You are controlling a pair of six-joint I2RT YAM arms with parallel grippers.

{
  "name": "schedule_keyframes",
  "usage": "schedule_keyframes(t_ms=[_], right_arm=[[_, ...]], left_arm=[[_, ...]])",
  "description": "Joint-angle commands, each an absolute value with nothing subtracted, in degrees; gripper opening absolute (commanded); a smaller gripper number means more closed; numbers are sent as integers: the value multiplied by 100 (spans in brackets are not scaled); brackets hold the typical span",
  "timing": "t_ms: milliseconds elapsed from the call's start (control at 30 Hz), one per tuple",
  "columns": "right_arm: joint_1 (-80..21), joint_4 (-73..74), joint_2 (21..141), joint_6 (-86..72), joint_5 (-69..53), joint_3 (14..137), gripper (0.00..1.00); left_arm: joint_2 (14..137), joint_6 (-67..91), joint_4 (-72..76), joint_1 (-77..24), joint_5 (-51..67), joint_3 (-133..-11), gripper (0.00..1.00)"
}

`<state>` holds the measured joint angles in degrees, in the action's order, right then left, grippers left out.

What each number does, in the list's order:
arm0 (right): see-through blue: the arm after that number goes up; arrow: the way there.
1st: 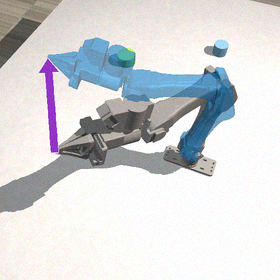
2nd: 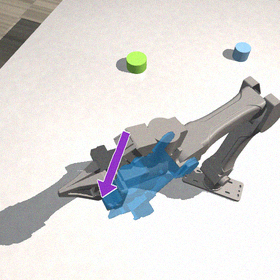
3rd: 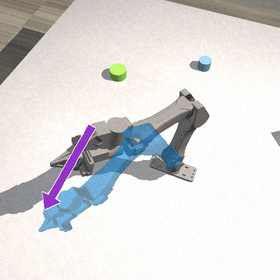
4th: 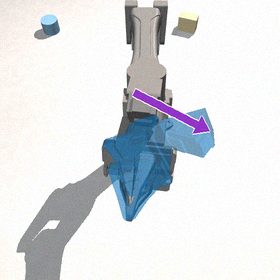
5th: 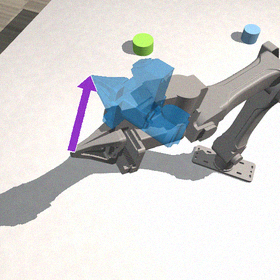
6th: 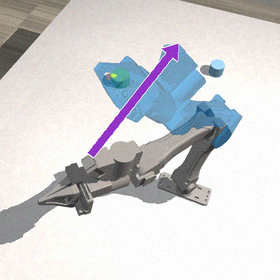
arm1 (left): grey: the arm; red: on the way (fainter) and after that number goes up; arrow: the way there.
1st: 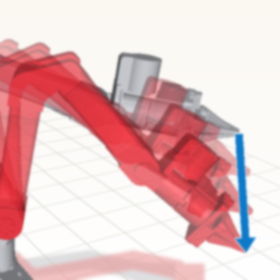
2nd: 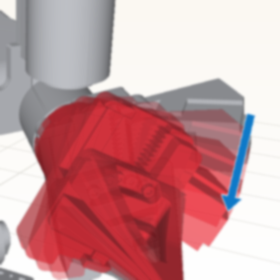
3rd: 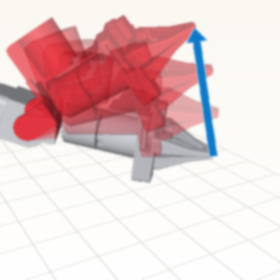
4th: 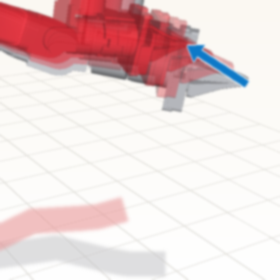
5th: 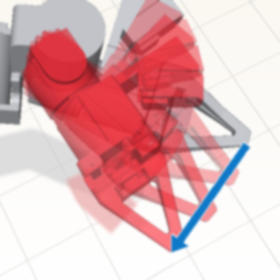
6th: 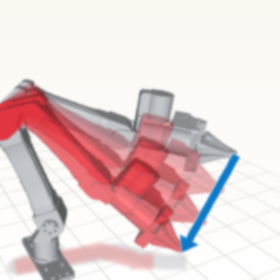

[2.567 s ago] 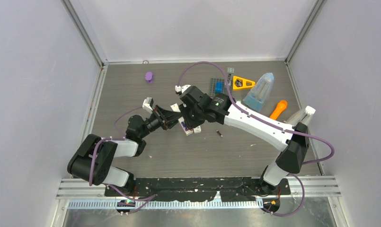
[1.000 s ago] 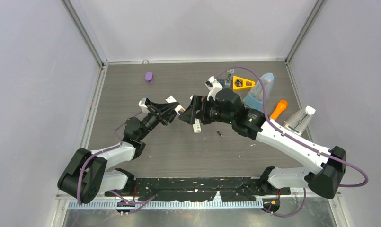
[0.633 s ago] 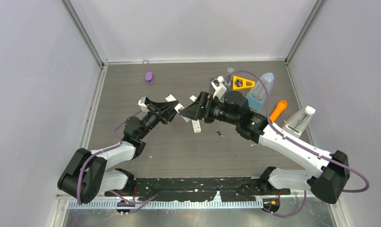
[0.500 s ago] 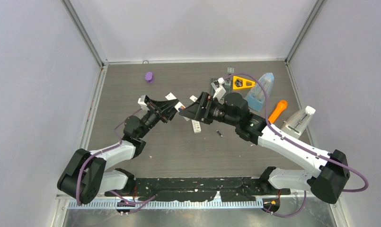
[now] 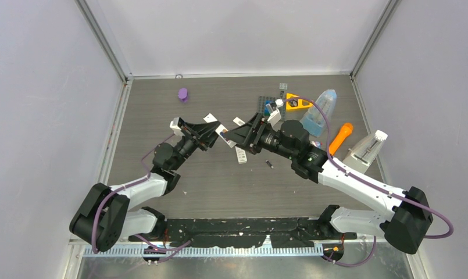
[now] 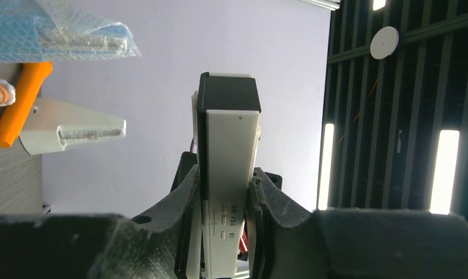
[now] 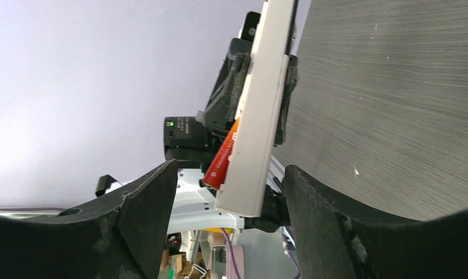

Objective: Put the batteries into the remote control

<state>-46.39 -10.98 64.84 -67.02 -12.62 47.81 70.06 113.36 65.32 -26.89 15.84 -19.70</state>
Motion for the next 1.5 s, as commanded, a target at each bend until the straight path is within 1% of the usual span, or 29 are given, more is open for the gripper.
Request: schedule_keyframes(t_ms=[0, 133, 233, 333, 667, 867, 1033, 1067, 1133, 1167, 1200, 1233, 1300, 1367, 1467], right_arm=[[-4623, -1628, 6340, -6899, -1093, 4801, 71], [-4635, -1608, 6358, -6948, -1084, 4789, 62], [-4632, -1624, 6333, -6941, -1009, 4774, 53], [-4632, -1786, 6371, -6949, -1059, 4762, 49], [-4640, -1765, 6542, -7271, -1064, 4669, 38], [-4632, -1667, 6654, -7470, -1106, 4640, 35], [-4632, -1567, 6709, -7538, -1116, 4665, 35], [-4632, -1486, 6712, -7529, -1125, 4675, 36], [-4632, -1382, 6690, -7467, -1133, 4689, 52], [-4630, -1297, 6660, -7434, -1127, 4710, 67], [-4626, -1255, 6644, -7321, -1126, 4728, 74], [-4624, -1149, 6598, -7255, -1110, 4775, 84], [-4623, -1096, 6512, -7079, -1089, 4811, 92], [-4616, -1106, 6426, -6925, -1072, 4817, 94], [-4614, -1140, 6323, -6835, -1113, 4804, 94]], left_arm=[[6853, 11379, 6760, -2778, 1304, -2071, 0], [6795, 11408, 6662, -2824, 1219, -2026, 0], [6780, 11408, 6628, -2846, 1192, -2015, 0], [6813, 11408, 6634, -2864, 1230, -2021, 0], [6870, 11312, 6686, -3026, 1276, -2097, 0], [6832, 11114, 6695, -3162, 1241, -2144, 0], [6735, 10918, 6686, -3198, 1183, -2091, 0], [6702, 10853, 6672, -3197, 1156, -2076, 0], [6622, 10706, 6573, -3188, 1123, -2071, 0], [6588, 10615, 6528, -3190, 1107, -2067, 0], [6541, 10516, 6444, -3175, 1098, -2061, 0], [6493, 10412, 6362, -3161, 1105, -2061, 0], [6389, 10217, 6203, -3123, 1138, -2050, 0], [6283, 10039, 6070, -3082, 1164, -2036, 0], [6101, 9816, 5867, -3048, 1195, -2011, 0]])
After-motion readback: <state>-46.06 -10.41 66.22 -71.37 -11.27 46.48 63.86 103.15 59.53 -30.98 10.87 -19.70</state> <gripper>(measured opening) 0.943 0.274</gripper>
